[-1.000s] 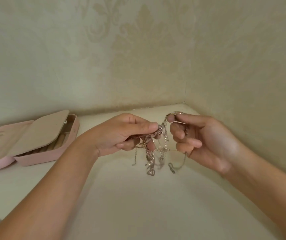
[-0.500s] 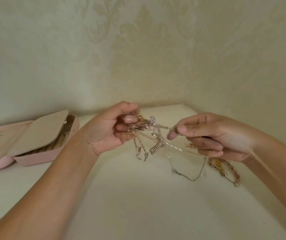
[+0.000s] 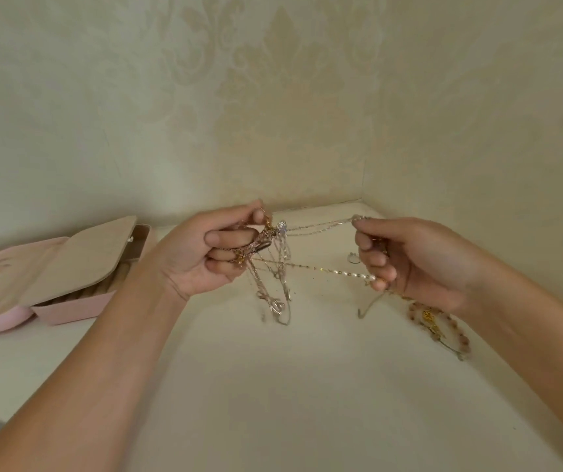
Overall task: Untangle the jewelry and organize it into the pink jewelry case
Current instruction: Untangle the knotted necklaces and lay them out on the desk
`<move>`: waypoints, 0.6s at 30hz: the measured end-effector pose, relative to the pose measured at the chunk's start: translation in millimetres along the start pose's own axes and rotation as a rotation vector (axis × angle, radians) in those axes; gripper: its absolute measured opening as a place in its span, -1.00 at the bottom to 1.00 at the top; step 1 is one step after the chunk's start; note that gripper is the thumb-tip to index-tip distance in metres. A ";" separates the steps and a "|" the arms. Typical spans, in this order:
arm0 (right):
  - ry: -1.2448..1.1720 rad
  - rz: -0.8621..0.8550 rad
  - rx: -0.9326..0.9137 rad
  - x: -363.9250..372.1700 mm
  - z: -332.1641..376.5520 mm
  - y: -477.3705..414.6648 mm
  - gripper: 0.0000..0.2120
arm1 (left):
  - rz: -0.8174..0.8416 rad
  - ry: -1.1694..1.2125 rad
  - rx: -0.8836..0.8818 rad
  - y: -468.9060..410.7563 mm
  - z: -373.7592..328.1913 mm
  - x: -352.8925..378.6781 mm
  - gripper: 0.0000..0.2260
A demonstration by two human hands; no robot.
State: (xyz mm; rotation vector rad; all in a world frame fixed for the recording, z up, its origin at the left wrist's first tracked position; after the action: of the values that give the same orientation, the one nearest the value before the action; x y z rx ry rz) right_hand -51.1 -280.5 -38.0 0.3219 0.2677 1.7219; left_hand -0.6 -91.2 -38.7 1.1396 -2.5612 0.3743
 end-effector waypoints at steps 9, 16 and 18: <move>0.602 0.018 -0.136 8.6 -4.5 -0.4 -0.71 | 0.055 -0.232 -0.137 -4.3 23.6 17.6 -0.77; 0.284 0.019 -0.186 21.9 -9.7 -3.4 -0.79 | 0.184 -0.248 -0.130 -7.1 30.0 27.1 -0.75; 0.314 0.016 -0.203 23.4 -9.2 -3.6 -0.83 | 0.183 -0.230 -0.129 -7.8 30.4 27.8 -0.75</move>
State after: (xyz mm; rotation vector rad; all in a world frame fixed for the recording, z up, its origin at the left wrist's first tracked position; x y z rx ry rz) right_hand -54.9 -256.9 -46.3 -0.0968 0.3151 1.7957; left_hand -17.6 -125.8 -55.1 0.9547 -2.8531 0.1209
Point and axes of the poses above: each hand's wrist, its own y-axis away from the middle knuckle, its own x-axis out of the palm, z = x × y, the point moved 5 cm from there along -y, towards the middle knuckle, and after that the axes turned 11 degrees about x, right-handed, at the moved point
